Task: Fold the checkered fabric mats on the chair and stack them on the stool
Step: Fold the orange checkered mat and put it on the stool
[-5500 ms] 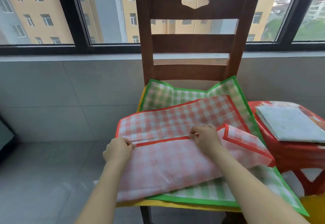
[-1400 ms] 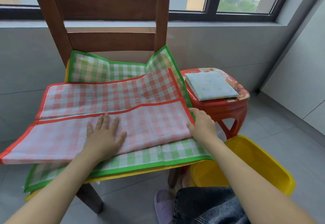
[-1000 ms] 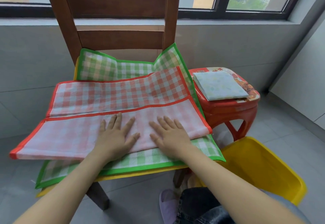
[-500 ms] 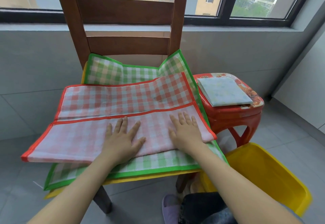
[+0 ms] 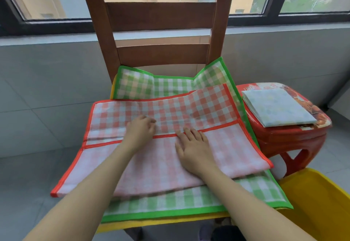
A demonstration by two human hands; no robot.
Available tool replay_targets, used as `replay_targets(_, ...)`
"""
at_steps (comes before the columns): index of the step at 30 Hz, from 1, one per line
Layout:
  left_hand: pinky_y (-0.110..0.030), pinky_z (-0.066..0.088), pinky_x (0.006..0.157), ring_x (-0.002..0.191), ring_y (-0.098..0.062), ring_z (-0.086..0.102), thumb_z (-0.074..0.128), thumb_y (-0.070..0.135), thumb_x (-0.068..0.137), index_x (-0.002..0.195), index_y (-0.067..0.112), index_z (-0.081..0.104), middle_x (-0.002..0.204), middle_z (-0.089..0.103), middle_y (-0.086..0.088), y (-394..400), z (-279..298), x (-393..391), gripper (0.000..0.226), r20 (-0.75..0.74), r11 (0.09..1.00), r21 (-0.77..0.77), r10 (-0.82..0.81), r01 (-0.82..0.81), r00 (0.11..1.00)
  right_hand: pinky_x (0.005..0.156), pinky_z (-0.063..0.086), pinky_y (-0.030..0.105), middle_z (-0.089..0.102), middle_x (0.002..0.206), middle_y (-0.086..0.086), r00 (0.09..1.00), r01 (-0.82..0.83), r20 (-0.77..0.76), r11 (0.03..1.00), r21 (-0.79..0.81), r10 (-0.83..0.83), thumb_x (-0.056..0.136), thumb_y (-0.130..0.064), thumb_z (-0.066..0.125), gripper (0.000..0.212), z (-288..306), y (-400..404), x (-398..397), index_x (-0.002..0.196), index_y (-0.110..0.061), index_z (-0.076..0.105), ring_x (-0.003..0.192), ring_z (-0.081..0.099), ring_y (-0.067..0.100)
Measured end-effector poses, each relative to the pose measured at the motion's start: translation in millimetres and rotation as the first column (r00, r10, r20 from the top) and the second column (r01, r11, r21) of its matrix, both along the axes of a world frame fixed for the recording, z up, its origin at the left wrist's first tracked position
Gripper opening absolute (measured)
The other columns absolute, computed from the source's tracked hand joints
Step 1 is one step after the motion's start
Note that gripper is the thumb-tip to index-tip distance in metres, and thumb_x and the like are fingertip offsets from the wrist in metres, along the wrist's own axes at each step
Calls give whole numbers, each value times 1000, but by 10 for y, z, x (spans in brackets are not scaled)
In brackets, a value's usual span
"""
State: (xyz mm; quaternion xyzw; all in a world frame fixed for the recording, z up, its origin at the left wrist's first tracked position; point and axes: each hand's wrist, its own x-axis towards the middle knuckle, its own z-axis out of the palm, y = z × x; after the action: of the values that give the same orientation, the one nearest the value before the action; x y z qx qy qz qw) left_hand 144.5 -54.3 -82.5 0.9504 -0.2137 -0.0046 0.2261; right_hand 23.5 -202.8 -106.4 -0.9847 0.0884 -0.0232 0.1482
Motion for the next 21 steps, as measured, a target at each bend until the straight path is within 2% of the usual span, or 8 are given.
replay_targets(5, -45, 13, 117, 141, -29, 23, 31, 21, 98, 142, 14, 37, 154, 29, -9, -104, -50, 547, 45, 6, 994, 107, 36, -36, 999, 119, 2, 37, 18, 157, -1, 1000, 8, 16, 1000, 4, -8, 97, -42, 24, 51, -9, -12, 11, 146, -30, 23, 145, 9, 17)
replay_targets(8, -48, 7, 118, 142, -28, 21, 28, 24, 99, 145, 13, 30, 152, 30, -11, -170, -65, 748, 48, -20, 993, 103, 58, -56, 998, 119, 1, 37, 17, 157, -2, 1000, 3, 19, 1000, 6, -3, 97, -42, 24, 51, 2, -14, 15, 146, -30, 22, 145, 8, 16)
replay_targets(12, -50, 3, 117, 135, -30, 32, 28, 29, 98, 138, 15, 40, 141, 43, -12, -254, -57, 946, 43, 31, 981, 169, 88, -92, 996, 119, -1, 36, 15, 158, -3, 1000, 1, 26, 1000, 10, -1, 97, -43, 23, 51, 8, -17, 11, 147, -32, 20, 146, 7, 15)
replay_targets(16, -47, 16, 111, 123, -36, 39, 31, 34, 99, 120, 13, 56, 128, 49, -16, -279, -1, 1032, 39, 144, 981, 123, 131, -149, 981, 117, -1, 36, 13, 158, -2, 1000, 19, 20, 999, 39, -20, 97, -44, 25, 51, 45, -19, -14, 147, -34, 20, 145, 5, 18)
replay_targets(21, -40, 23, 98, 103, -32, 49, 41, 27, 97, 107, 10, 66, 107, 56, -13, -221, 265, 923, 32, 308, 998, -43, 58, -47, 950, 106, 20, 38, 35, 139, 1, 995, 35, 89, 999, -12, -34, 95, -44, 29, 50, 50, 17, -27, 144, -33, 28, 125, 29, 23)
